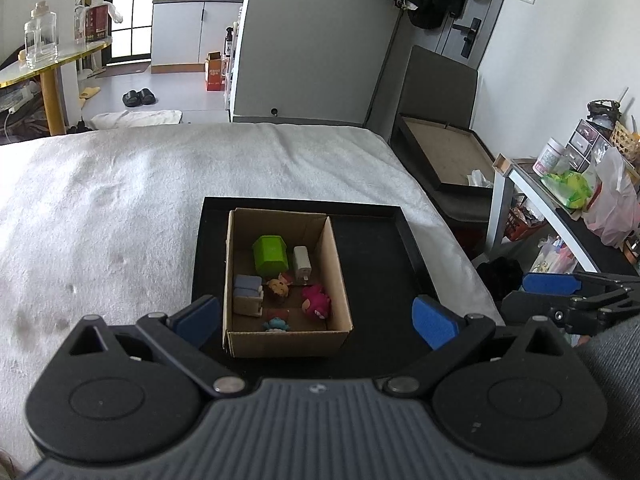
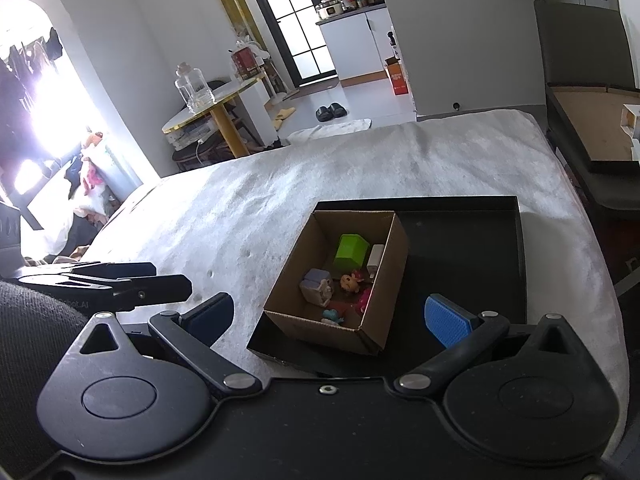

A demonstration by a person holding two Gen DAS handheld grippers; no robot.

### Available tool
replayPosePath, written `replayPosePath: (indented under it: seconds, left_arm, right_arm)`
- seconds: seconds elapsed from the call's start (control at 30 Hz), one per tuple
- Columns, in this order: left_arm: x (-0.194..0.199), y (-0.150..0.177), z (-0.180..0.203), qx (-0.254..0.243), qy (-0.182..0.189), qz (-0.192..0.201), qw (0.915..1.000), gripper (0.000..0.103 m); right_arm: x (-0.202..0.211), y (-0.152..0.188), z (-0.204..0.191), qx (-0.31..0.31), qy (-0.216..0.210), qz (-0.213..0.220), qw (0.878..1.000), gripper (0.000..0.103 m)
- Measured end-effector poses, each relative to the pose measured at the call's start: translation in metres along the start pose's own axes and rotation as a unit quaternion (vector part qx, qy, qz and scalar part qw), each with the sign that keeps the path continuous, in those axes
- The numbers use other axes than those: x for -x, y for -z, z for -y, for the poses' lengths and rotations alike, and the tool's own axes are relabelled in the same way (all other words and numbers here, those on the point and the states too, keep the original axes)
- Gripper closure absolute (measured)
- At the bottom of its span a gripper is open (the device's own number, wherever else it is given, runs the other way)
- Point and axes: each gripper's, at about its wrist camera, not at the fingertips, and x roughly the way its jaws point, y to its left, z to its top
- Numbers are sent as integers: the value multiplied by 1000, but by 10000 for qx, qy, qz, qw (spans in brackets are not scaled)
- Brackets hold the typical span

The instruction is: Organize rigid objects

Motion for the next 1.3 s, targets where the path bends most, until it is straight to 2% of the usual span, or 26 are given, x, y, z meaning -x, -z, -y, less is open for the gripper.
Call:
replayPosePath:
  seconds: [1.3]
  left_arm:
    - [-4, 3, -1, 14, 3, -23, 10000, 1]
  right_arm:
    - [2, 1, -1, 34, 214, -68, 9997, 0]
